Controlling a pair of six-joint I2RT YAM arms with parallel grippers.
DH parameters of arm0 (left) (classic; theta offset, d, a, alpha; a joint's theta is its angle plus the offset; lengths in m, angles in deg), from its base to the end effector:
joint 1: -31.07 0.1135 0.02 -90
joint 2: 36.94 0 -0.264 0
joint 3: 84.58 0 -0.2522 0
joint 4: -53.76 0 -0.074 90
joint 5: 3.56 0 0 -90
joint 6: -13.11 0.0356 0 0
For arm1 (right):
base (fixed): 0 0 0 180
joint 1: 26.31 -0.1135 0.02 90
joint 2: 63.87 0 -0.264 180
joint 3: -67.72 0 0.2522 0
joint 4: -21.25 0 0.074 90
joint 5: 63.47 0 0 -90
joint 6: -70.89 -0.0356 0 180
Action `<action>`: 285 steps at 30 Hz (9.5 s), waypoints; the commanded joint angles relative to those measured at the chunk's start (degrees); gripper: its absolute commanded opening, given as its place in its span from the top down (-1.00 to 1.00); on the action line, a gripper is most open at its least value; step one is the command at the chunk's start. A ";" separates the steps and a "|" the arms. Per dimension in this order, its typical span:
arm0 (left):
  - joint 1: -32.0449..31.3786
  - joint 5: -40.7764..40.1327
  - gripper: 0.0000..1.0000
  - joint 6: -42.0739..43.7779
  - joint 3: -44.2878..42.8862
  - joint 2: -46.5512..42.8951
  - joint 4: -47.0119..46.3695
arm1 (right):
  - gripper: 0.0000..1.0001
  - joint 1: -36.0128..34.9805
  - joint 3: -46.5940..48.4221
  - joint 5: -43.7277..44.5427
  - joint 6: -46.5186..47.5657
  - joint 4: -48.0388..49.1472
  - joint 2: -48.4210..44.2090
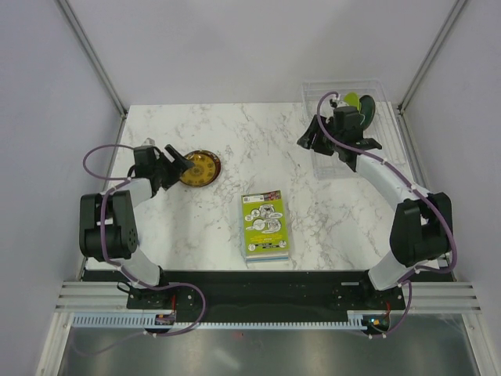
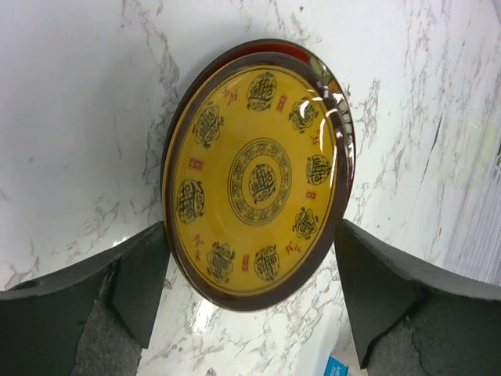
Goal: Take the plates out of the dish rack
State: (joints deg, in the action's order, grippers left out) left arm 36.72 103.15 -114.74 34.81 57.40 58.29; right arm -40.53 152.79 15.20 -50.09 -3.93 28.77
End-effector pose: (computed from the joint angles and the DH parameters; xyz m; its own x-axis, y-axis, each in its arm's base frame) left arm 0.3340 0.0228 0.1698 -0.5666 -0.6466 -0.5108 -0.2752 0.7327 -0.6224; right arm 0.3606 0.0986 0.2851 -0.6560 0.3544 -0.6664 -0.0739 0.8485 0.5240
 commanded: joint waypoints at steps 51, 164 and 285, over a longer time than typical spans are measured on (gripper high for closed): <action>-19.01 -3.44 -0.86 15.96 -12.56 -6.10 3.70 | 1.00 15.89 46.83 20.81 26.15 -3.09 37.37; -2.04 -11.00 -0.89 6.64 -5.53 -11.35 11.79 | -0.29 3.22 8.57 38.39 15.68 -4.22 -1.42; -21.30 8.69 -0.89 -3.81 -0.79 -6.37 -22.13 | 1.00 -14.96 -6.09 -5.45 -18.67 30.40 -1.06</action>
State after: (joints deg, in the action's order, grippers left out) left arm 15.59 109.73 -115.24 33.26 49.88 42.83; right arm -54.23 147.13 14.37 -62.40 15.02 27.09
